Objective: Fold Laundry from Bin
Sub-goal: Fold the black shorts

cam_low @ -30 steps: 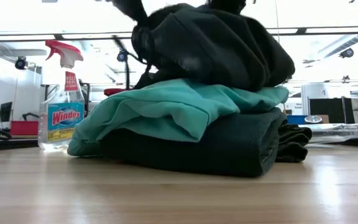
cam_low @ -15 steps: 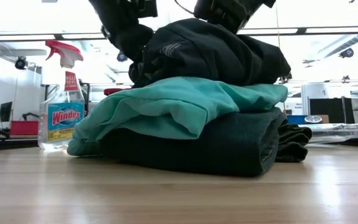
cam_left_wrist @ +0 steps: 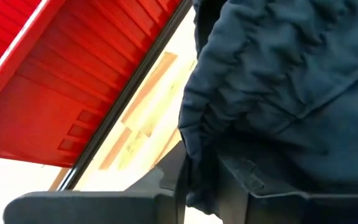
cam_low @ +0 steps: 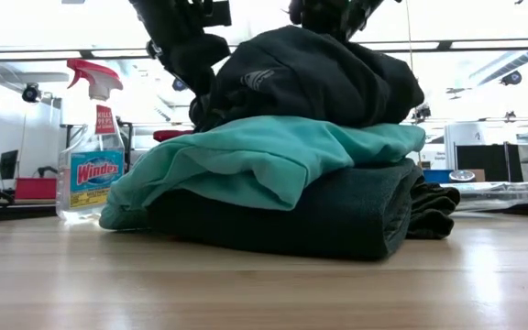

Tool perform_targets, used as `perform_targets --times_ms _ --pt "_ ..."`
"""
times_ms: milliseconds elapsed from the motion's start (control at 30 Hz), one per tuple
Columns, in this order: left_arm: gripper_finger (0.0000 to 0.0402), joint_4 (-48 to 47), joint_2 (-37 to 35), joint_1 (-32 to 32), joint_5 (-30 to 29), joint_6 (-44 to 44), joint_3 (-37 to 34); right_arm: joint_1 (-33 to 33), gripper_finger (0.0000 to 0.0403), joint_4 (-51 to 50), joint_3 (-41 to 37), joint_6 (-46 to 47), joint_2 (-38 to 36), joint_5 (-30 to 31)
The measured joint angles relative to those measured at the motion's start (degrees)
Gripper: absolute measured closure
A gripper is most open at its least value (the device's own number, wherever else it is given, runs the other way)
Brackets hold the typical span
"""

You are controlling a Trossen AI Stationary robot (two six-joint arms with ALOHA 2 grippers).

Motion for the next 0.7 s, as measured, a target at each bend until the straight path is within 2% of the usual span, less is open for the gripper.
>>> perform_targets --times_ms 167,400,700 --pt "0.032 -0.2 0.0 0.0 0.0 -1.3 0.0 -1.7 0.0186 -5.3 2.9 -1.8 0.0 0.0" --pt "0.0272 -1.7 0.0 0.0 1.5 -1.5 0.0 -2.7 0.0148 -8.6 3.1 -3.8 0.0 -0.1" --pt "0.0232 -11.5 0.0 -0.2 2.8 -4.7 1.3 -3.1 0.0094 -10.1 3.1 -4.2 -3.1 -0.2"
